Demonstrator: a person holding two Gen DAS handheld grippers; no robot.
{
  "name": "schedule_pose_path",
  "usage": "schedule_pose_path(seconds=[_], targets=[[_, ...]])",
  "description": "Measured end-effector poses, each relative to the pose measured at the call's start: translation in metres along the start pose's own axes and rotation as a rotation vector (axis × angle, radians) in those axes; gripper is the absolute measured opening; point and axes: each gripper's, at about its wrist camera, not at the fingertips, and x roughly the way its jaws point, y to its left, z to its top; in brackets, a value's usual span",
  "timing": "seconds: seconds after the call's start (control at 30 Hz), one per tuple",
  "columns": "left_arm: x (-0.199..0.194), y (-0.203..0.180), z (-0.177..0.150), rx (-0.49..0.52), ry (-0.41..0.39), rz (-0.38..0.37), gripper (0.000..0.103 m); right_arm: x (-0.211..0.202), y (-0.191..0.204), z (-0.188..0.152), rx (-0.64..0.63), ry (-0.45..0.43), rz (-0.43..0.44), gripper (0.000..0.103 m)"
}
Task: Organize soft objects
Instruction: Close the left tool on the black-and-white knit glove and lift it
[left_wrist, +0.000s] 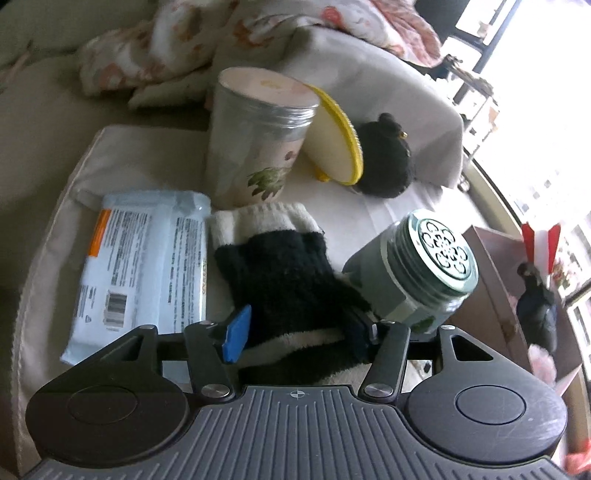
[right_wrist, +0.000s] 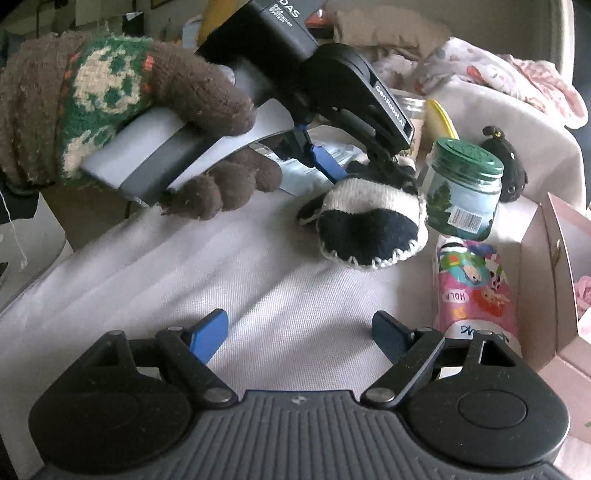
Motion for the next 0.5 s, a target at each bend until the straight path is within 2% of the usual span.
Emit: schedule_pose_path(seconds=[0.07,0.17,0.3,0.33,0.4,0.43,0.5], targets=[[-0.001,0.0,0.001,0.01,0.003,0.001,0.06,-0.001,-0.001,0.0,0.007,0.001,0.001,0.086],[-0.003,0.001,0.003,0.085,0.024,0.005,0.06,0.0,-0.001,0.0,0.008,0.0,-0.004,0.086],[-0.017,0.007,0.005,0.14,0.04,0.076,0.059,-0.001,0.0,-0.001,0.012,-0.002,-0.017,0.086],[-0.02,0.007,0.006,0.144,0.039,0.092,0.055,-0.001,-0.001,-0.001,0.012,-0.002,-0.018,0.087],[-0.028,0.009,0.006,0.091,0.035,0.061,0.04,-0.001,-0.001,-0.001,0.015,-0.001,-0.018,0.087],[-0.033,0.011,0.006,0.04,0.03,0.019,0.037,-0.001,-0.002,-0.001,0.017,0.0,-0.017,0.087],[-0.041,0.007,0.005,-0.023,0.005,-0.056,0.037,0.001,-0.004,0.0,0.019,0.0,-0.017,0.087]])
